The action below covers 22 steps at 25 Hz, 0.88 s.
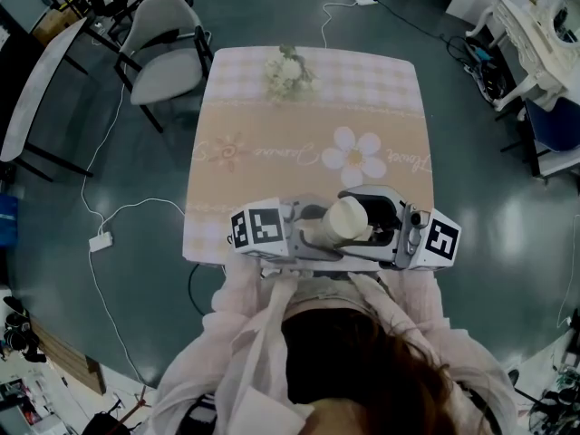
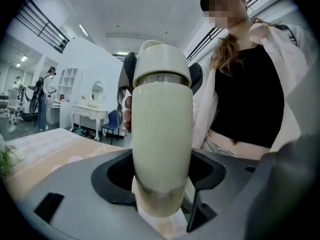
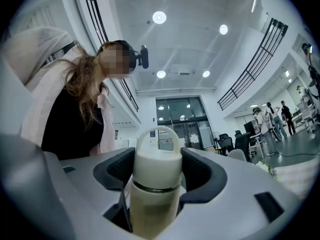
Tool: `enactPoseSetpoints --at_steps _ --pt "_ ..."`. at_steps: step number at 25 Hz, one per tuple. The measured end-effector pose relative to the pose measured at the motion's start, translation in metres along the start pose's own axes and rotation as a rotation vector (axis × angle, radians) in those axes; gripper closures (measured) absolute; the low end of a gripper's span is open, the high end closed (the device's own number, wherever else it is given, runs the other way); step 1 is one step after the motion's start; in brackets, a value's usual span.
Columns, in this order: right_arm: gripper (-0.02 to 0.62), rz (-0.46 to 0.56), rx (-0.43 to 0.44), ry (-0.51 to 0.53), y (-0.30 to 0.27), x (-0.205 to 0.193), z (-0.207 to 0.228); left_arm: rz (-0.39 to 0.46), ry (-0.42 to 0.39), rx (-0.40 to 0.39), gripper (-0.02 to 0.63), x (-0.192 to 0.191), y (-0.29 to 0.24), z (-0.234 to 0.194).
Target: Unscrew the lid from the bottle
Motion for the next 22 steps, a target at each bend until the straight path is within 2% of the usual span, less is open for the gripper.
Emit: enactPoseSetpoints --at_steps 2,4,7,9,11,14,16,18,22 --pt "0.29 -0.005 0.002 -0.009 0.001 0.0 0.001 -0.005 0.001 0.001 0.293 0.0 -0.002 0.0" --pt "0.288 -0.024 -0.023 -0.01 0.004 -0.001 0.005 -0.004 -0.017 0.044 0.293 0.001 -0.002 -0.005" --pt "0.276 -0.051 -0.122 0.023 0.013 -0.006 0.017 -0.002 -0.055 0.179 0.293 0.001 0.002 -0.02" --pt "0.226 -0.061 -0.203 0.041 0.015 -0.009 0.025 -0.012 -0.07 0.284 0.293 0.001 0.007 -0.031" --pt "0.211 -0.067 -0.283 0.058 0.016 -0.011 0.03 -0.028 -0.075 0.386 0.293 0.002 0.011 -0.041" --pt "0.21 -0.064 -0.39 0.11 0.013 -0.01 0.034 -0.063 -0.082 0.485 0.293 0.001 0.013 -0.05" --pt "0.215 -0.081 -0.448 0.147 0.01 -0.01 0.039 -0.075 -0.076 0.516 0.293 -0.001 0.014 -0.053" --pt "0.263 -0.12 -0.474 0.165 0.008 -0.011 0.043 -0.091 -0.077 0.528 0.293 -0.004 0.014 -0.054" --pt "0.288 -0.149 -0.429 0.153 0.005 -0.011 0.041 -0.098 -0.081 0.502 0.293 -0.005 0.013 -0.051"
Point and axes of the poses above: the fingertips, and each gripper's own axes: y backward along the fingers, z to its right, x out of its top, the point moved 4 cm from there along y, backward along the fingers, and after that the axes turned 13 degrees about z, right-handed, at the moved point
